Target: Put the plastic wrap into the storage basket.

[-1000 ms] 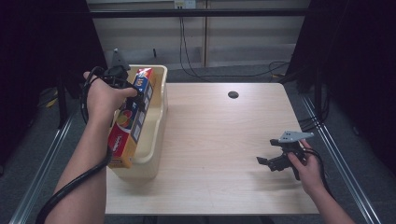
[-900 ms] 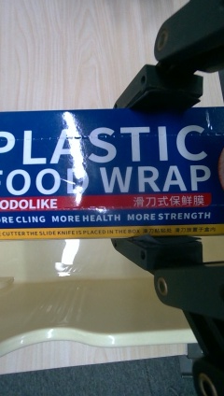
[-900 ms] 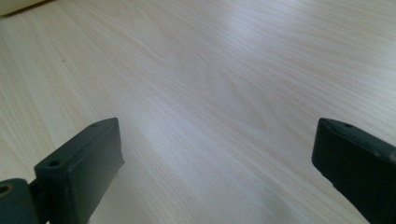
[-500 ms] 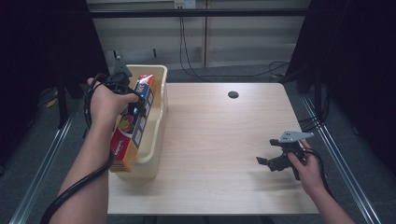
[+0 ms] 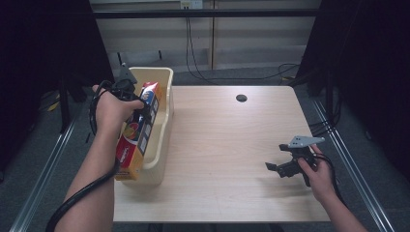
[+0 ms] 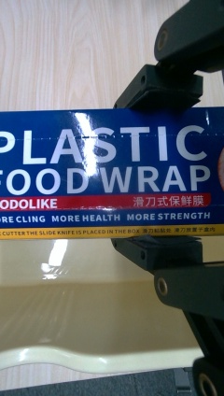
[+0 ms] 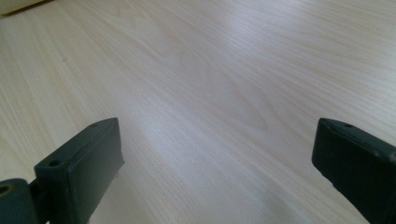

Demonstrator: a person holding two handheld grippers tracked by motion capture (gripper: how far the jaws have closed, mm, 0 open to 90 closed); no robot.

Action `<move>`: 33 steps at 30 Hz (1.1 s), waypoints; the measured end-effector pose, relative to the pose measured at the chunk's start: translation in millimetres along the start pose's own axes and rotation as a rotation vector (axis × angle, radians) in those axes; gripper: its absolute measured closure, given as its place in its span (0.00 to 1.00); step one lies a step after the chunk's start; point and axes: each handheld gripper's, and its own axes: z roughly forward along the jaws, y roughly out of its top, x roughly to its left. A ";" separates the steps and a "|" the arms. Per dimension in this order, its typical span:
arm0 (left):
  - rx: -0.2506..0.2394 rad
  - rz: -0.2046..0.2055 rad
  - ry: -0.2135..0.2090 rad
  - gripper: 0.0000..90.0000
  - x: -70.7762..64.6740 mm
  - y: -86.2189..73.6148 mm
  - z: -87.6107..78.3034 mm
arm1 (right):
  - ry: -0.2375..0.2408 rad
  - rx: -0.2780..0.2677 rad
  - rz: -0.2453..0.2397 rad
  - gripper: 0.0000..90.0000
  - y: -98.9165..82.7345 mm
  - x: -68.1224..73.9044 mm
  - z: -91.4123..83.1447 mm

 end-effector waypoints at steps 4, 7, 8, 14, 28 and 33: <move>-0.001 -0.007 -0.001 0.45 1.6 0.3 4.7 | -0.003 0.002 -0.001 0.02 0.0 0.0 0.1; 0.008 -0.002 0.006 0.45 1.8 0.7 6.4 | -0.002 0.002 -0.001 0.02 -0.1 0.1 0.3; 0.003 -0.006 0.003 0.45 2.1 1.0 9.7 | -0.001 0.001 -0.002 0.02 -0.2 0.0 0.5; 0.015 -0.003 0.012 0.45 0.1 2.7 16.1 | -0.007 0.001 -0.004 0.02 -0.5 0.0 0.7; 0.056 -0.003 0.005 0.45 -1.6 5.3 32.5 | -0.008 0.003 -0.003 0.02 -0.7 0.1 0.8; 0.057 0.000 0.014 0.45 -1.2 5.7 36.1 | -0.001 0.007 -0.003 0.02 -0.9 0.1 0.9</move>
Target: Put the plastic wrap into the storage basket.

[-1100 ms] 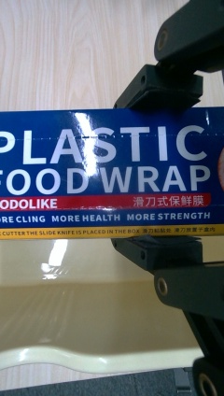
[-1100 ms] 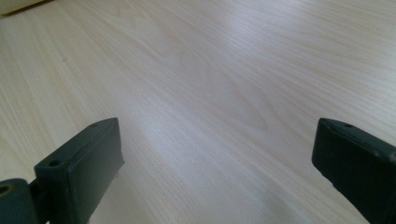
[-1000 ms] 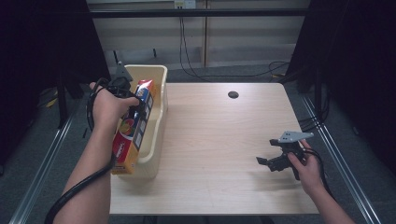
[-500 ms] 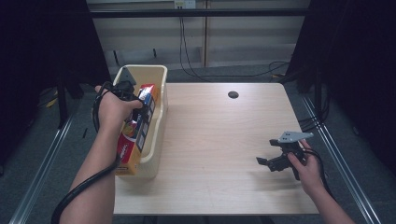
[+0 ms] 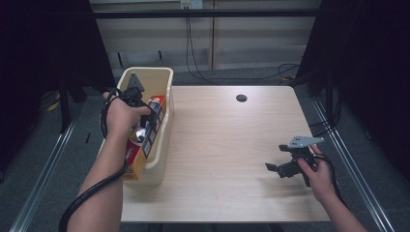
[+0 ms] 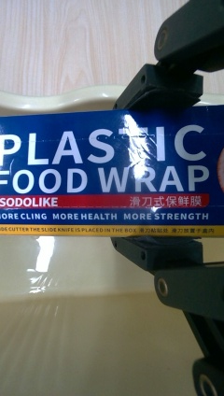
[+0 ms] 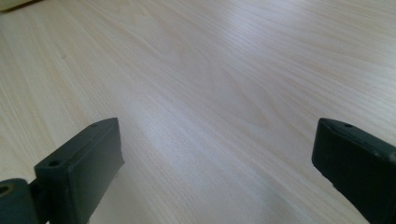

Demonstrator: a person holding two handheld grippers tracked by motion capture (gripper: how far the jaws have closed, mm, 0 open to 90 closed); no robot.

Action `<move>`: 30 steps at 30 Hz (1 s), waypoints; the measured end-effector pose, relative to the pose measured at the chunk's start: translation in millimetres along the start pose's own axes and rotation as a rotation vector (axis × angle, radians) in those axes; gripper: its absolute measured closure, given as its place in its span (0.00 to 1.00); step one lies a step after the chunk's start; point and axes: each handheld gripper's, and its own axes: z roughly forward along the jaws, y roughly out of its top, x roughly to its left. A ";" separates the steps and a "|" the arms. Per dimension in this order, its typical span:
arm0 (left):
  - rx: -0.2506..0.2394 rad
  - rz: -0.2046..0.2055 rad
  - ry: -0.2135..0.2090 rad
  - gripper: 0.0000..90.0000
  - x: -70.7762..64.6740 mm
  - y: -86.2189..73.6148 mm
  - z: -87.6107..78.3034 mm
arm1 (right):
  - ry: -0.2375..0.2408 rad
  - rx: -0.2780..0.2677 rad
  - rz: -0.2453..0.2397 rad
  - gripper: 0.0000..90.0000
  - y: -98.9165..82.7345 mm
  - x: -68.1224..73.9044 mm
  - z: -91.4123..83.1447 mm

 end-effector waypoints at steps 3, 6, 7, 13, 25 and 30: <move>0.008 -0.013 -0.012 0.45 0.2 0.4 2.7 | 0.001 -0.002 -0.001 0.02 0.1 0.0 0.0; 0.006 -0.019 -0.005 0.45 0.8 0.5 4.9 | -0.001 -0.001 0.003 0.02 -0.1 -0.4 0.0; 0.006 -0.019 -0.005 0.45 0.8 0.5 4.9 | -0.001 -0.001 0.003 0.02 -0.1 -0.4 0.0; 0.007 -0.026 -0.002 0.45 1.4 0.8 6.9 | -0.002 -0.001 0.002 0.02 -0.3 -0.5 0.1; 0.027 -0.031 -0.002 0.44 1.2 2.2 14.3 | 0.002 0.003 0.001 0.02 -0.2 -0.1 0.2; 0.036 -0.028 0.001 0.44 0.5 2.9 17.1 | 0.002 0.002 0.000 0.02 -0.1 -0.1 0.2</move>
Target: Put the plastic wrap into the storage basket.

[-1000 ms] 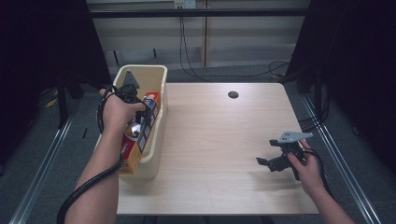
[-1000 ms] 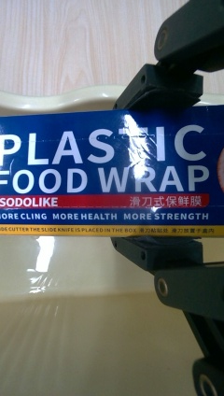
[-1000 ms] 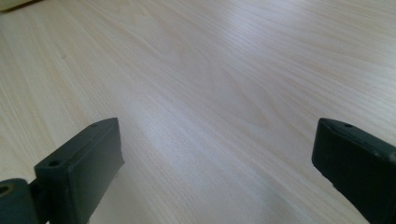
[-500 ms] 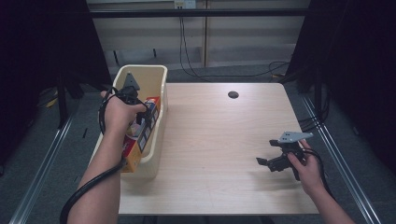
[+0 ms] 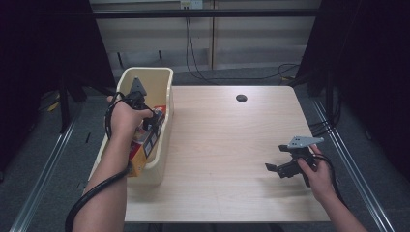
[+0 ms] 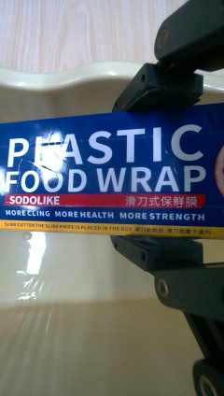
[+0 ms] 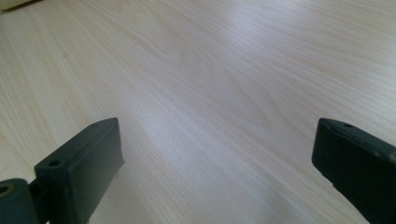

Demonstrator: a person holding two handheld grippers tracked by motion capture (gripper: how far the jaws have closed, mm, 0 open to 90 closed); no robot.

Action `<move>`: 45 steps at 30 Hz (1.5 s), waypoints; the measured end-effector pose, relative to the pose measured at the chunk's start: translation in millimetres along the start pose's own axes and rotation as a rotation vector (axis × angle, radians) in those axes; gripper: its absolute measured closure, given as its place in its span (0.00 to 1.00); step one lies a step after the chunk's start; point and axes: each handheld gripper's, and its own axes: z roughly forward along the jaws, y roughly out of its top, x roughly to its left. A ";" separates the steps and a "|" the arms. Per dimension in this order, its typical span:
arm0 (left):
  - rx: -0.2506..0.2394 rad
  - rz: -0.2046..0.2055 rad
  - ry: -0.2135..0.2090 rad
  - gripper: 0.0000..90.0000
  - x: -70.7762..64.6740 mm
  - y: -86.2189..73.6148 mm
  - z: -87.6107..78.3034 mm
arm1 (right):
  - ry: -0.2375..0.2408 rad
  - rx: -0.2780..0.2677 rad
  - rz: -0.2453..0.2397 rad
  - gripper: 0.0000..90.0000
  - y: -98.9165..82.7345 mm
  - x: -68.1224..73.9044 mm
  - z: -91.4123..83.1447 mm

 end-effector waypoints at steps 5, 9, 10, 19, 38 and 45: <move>0.000 0.004 -0.005 0.44 0.8 0.1 0.9 | 0.001 0.000 -0.001 0.02 0.0 0.1 0.0; 0.002 0.002 -0.007 0.44 -0.1 0.2 2.7 | 0.003 0.003 -0.001 0.02 -0.1 0.7 0.7; 0.005 0.003 -0.003 0.44 -0.1 0.5 3.4 | 0.002 0.003 -0.001 0.02 0.0 0.9 0.7; 0.005 -0.006 0.003 0.44 0.8 1.0 7.1 | 0.007 0.001 -0.001 0.02 0.2 1.3 0.7; 0.010 -0.005 0.007 0.44 4.0 2.4 10.9 | 0.005 0.000 -0.001 0.02 0.2 1.5 0.8; 0.010 0.002 0.005 0.44 3.5 2.3 10.5 | 0.001 0.000 -0.001 0.02 0.3 1.5 0.6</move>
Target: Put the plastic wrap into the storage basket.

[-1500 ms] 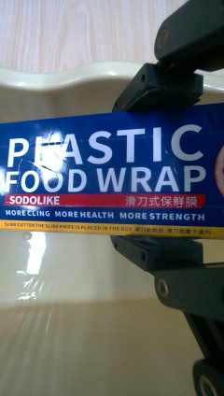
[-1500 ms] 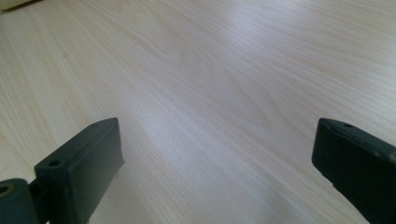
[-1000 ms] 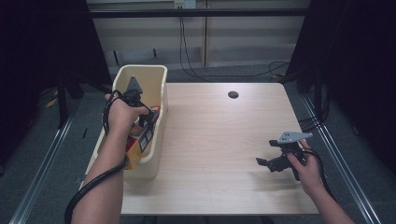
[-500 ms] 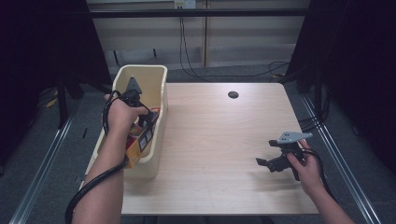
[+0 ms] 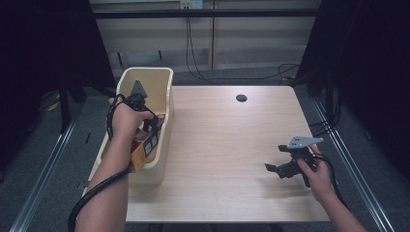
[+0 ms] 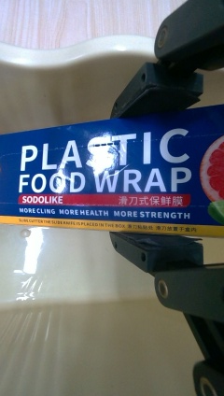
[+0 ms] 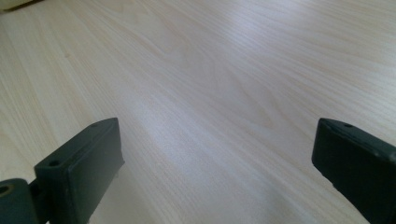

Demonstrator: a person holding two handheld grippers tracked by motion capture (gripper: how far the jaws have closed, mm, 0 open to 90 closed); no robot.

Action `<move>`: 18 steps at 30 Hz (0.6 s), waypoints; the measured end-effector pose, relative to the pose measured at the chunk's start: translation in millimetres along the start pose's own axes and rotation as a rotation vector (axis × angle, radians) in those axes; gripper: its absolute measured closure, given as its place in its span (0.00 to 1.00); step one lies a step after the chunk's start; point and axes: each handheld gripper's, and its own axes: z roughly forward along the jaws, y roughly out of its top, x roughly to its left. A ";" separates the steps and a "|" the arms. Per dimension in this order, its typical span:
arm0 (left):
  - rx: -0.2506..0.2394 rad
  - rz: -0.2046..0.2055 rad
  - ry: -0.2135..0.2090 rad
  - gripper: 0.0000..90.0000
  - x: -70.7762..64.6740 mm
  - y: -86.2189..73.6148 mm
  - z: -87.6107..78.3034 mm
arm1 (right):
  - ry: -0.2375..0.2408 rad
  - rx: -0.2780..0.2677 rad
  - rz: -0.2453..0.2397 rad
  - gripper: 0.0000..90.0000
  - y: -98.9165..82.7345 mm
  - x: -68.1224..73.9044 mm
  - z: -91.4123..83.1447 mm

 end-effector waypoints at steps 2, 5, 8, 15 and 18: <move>-0.007 0.003 0.001 0.43 -0.1 -0.5 0.5 | 0.003 0.000 0.000 0.02 0.0 0.0 0.1; -0.007 0.003 0.000 0.43 -0.1 -0.8 0.6 | 0.006 0.000 -0.002 0.02 0.1 0.2 0.2; -0.008 0.004 -0.006 0.43 -1.1 -0.8 1.1 | 0.004 0.000 -0.003 0.02 0.3 0.2 -0.1; -0.023 0.009 -0.005 0.42 -3.6 -0.1 -2.6 | 0.004 0.000 -0.004 0.02 0.3 0.3 -0.1; -0.031 0.010 -0.011 0.42 -3.2 -0.2 -5.7 | 0.002 -0.001 -0.003 0.02 0.3 0.2 -0.3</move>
